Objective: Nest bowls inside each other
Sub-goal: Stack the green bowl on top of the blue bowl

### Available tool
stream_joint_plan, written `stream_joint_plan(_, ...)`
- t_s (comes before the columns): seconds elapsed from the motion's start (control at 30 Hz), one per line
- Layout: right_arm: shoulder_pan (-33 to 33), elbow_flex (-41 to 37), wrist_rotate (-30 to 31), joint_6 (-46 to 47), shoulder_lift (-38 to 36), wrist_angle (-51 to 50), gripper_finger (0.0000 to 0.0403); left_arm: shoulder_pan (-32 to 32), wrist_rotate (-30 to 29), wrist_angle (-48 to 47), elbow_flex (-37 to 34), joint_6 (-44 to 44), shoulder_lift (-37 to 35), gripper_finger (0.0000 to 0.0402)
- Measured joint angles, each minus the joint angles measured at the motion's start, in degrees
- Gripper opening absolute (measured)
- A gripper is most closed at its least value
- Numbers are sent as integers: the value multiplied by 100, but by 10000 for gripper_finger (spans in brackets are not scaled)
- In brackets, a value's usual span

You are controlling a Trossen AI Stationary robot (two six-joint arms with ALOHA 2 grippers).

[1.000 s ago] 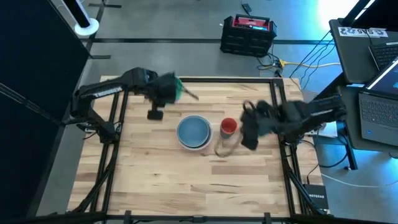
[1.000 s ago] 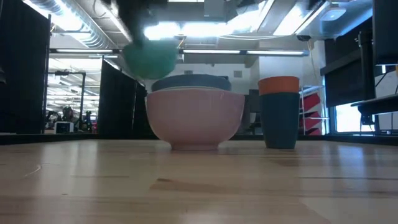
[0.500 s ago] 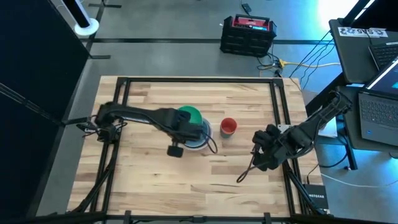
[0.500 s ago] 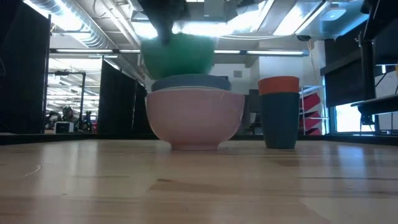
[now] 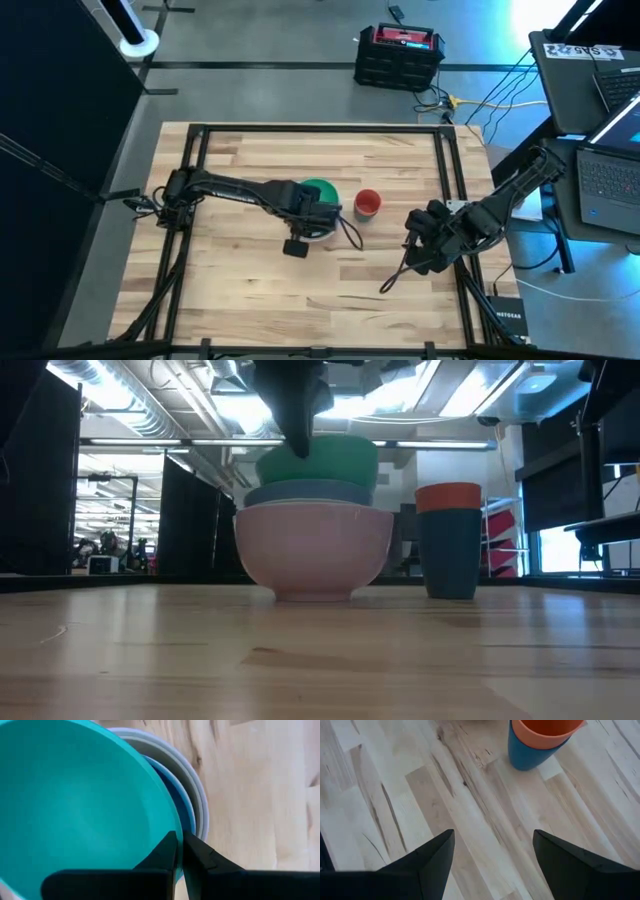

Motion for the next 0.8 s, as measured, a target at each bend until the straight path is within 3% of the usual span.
stream_joint_plan(0.37, -3, 0, 0, 12, 0, 43, 255, 27, 188, 39, -12, 179, 125, 7)
stream_joint_plan(0.8, -5, 0, 35, -118, 0, 185, 255, -5, 185, -740, -14, -53, 41, 98)
